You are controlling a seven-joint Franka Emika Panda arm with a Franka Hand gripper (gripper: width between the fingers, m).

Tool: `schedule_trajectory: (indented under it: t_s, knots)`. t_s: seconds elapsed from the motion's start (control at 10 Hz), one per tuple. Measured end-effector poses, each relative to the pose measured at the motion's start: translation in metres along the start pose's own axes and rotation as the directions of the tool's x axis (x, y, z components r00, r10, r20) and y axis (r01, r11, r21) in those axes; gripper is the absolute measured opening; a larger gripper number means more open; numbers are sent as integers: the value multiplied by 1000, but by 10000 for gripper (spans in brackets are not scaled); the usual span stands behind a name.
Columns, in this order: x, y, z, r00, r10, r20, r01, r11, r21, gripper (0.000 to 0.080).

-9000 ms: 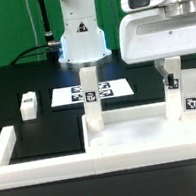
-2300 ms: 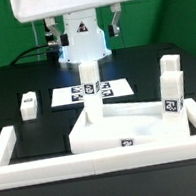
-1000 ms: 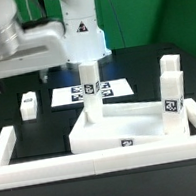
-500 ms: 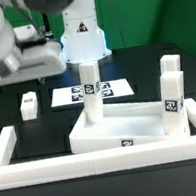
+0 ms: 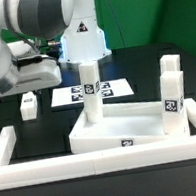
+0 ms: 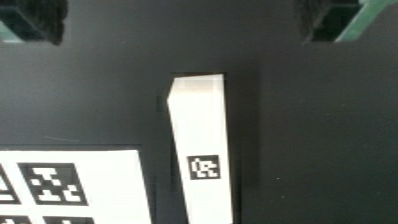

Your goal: Assemble desk

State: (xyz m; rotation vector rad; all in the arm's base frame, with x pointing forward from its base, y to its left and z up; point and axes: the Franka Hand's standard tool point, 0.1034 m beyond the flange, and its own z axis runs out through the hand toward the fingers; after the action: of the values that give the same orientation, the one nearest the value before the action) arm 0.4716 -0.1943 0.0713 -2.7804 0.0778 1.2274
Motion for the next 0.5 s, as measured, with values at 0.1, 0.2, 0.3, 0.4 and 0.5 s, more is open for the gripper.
schedule_trajectory:
  t_s: [0.1, 0.2, 0.3, 0.4, 0.5]
  knots:
    - [1, 1, 3, 1000, 0, -1, 0, 1000, -1, 649]
    - [4, 2, 22, 1000, 3, 13, -3, 1000, 5, 649]
    - [0, -2, 40, 998, 0, 60, -1, 1000, 21, 649]
    - [-4, -4, 50, 994, 1, 109, -5, 999, 36, 649]
    - [-3, -4, 54, 993, 3, 121, -8, 999, 36, 649]
